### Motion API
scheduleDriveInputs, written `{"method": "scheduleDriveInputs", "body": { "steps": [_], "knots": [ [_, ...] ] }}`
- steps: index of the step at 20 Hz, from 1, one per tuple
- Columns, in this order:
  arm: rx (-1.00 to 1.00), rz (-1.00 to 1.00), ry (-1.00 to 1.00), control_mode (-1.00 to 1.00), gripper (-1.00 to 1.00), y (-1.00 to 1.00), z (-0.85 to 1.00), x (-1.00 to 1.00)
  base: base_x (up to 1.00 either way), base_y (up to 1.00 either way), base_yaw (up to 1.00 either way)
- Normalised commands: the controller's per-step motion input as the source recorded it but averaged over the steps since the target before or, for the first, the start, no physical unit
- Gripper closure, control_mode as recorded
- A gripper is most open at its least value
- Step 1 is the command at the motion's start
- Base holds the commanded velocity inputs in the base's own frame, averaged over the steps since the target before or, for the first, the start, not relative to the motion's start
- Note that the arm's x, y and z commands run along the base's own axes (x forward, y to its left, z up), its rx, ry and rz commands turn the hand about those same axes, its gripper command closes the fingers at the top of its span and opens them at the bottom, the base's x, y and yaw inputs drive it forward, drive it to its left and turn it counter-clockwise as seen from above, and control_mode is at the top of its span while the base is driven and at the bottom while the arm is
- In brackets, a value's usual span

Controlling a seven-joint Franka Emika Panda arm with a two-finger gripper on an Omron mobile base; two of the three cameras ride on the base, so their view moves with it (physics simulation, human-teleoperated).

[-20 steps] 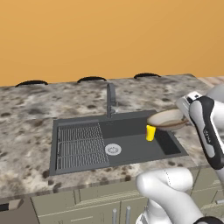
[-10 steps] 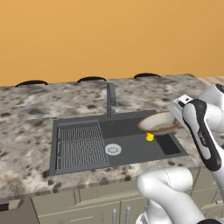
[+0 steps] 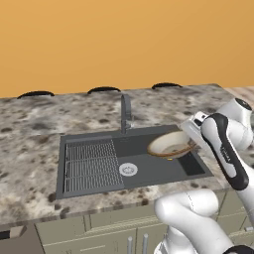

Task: Remove the bell pepper and banana from the sink. Then move the bowl and cup from the counter to the sink for washing.

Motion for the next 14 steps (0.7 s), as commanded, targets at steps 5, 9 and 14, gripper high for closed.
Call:
{"method": "scheduleDriveInputs", "body": {
  "steps": [5, 9, 14],
  "knots": [
    [0.0, 0.07, 0.14, -1.0, 1.0, 0.14, -0.2, 0.16, 0.0, 0.0, 0.0],
    [0.0, 0.06, 0.15, -1.0, 1.0, 0.06, -0.22, 0.21, 0.0, 0.0, 0.0],
    [0.0, 0.07, 0.1, -1.0, 1.0, 0.07, -0.23, 0.19, 0.0, 0.0, 0.0]
  ]
}}
